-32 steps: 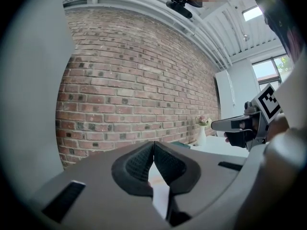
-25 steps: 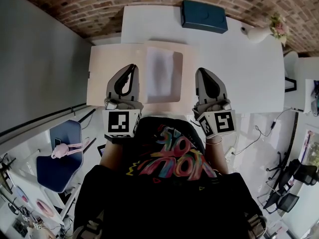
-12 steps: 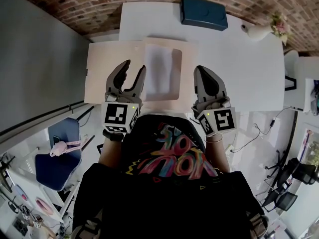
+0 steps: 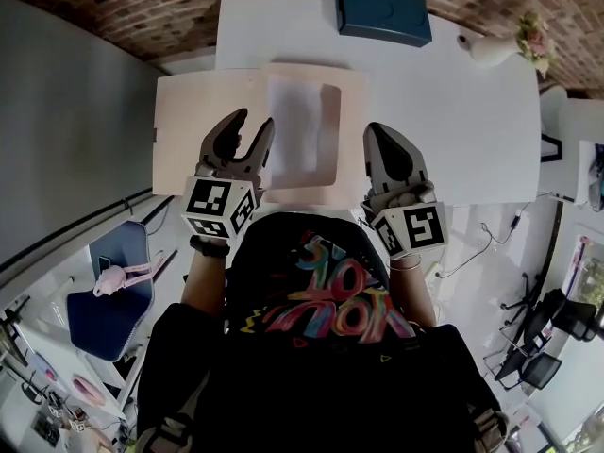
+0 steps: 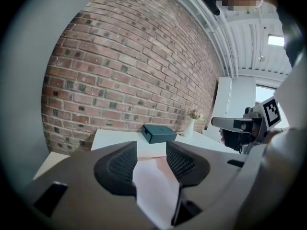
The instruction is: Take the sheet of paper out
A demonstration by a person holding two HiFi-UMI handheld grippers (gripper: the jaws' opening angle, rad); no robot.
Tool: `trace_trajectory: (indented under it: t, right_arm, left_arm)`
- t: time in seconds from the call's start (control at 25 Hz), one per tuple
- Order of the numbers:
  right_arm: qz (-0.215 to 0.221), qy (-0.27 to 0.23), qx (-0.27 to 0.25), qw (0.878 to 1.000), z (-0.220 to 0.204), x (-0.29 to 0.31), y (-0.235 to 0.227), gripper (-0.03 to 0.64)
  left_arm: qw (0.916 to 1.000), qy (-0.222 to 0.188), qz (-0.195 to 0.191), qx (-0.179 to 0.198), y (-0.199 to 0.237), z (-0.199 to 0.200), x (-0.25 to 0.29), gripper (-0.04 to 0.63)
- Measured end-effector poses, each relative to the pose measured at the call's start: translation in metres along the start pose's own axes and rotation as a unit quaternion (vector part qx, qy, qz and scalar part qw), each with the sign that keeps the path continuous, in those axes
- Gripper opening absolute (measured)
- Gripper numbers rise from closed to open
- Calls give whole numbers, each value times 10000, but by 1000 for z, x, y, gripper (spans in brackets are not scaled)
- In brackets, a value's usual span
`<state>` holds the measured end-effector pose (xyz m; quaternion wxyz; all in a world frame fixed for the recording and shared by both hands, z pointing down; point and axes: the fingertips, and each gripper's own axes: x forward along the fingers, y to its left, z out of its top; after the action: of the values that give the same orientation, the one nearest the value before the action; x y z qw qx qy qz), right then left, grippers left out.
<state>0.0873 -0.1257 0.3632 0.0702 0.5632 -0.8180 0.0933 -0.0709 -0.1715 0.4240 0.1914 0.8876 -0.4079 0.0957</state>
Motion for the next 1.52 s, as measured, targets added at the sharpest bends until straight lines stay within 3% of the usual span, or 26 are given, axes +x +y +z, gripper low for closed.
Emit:
trace_trajectory:
  t: [0.2, 0.56, 1.0, 1.52]
  right_arm:
    - [-23, 132, 115, 9998, -11, 6, -3, 18]
    - [-48, 366, 296, 9989, -33, 17, -5, 18]
    - [-4, 661, 430, 9969, -59, 11, 3, 18]
    - [-136, 652, 618, 9959, -64, 9, -1, 18]
  left_arm:
    - [9984, 301, -193, -434, 9, -26, 18, 193]
    - [9852, 818, -534, -1408, 21, -69, 45, 208]
    - [9509, 1643, -719, -2521, 30, -129, 62, 227]
    - [9208, 2165, -600, -3187, 37, -159, 76, 264]
